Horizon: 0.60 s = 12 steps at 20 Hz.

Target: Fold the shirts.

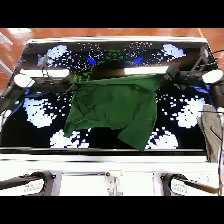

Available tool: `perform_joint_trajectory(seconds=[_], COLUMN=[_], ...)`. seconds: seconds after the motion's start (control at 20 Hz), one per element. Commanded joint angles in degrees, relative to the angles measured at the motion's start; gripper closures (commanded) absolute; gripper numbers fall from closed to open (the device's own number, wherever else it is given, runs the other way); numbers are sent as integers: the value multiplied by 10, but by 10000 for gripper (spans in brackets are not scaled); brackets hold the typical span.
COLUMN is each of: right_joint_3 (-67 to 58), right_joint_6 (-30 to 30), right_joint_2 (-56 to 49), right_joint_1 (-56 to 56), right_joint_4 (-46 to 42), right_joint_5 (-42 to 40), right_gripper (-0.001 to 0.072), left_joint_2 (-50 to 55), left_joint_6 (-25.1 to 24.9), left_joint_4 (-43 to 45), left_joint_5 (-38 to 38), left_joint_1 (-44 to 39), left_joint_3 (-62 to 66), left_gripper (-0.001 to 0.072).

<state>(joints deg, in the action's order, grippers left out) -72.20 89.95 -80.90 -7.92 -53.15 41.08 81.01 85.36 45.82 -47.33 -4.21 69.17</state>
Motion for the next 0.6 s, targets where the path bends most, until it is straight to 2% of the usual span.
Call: perform_joint_trajectory(seconds=[0.0,0.05,0.1,0.15,0.2,0.3,0.35,0.4,0.55], right_joint_3=[3,1,-4,-12,-18,-21,-21,-21,-18], right_joint_6=[-2,-7,-20,-43,-67,-78,-78,-78,-83], right_joint_2=[-64,-60,-51,-38,-24,14,32,45,52], right_joint_1=[28,36,37,31,21,-13,-34,-55,-104], right_joint_4=[69,68,68,62,53,13,-17,-49,-119], right_joint_5=[-36,-35,-27,-10,12,64,103,150,300], right_gripper=[650,646,553,241,74,74,74,74,74], left_joint_2=[78,77,74,73,72,66,55,40,10], left_joint_6=[20,17,15,23,33,38,35,27,12], left_joint_4=[-81,-78,-54,-20,22,111,145,168,178], left_joint_5=[-18,-36,-76,-142,-218,-373,-420,-436,-416], left_joint_1=[6,16,38,69,101,167,195,215,235], left_joint_3=[9,10,20,40,62,101,106,103,75], left_gripper=[454,431,337,151,101,104,106,106,103])
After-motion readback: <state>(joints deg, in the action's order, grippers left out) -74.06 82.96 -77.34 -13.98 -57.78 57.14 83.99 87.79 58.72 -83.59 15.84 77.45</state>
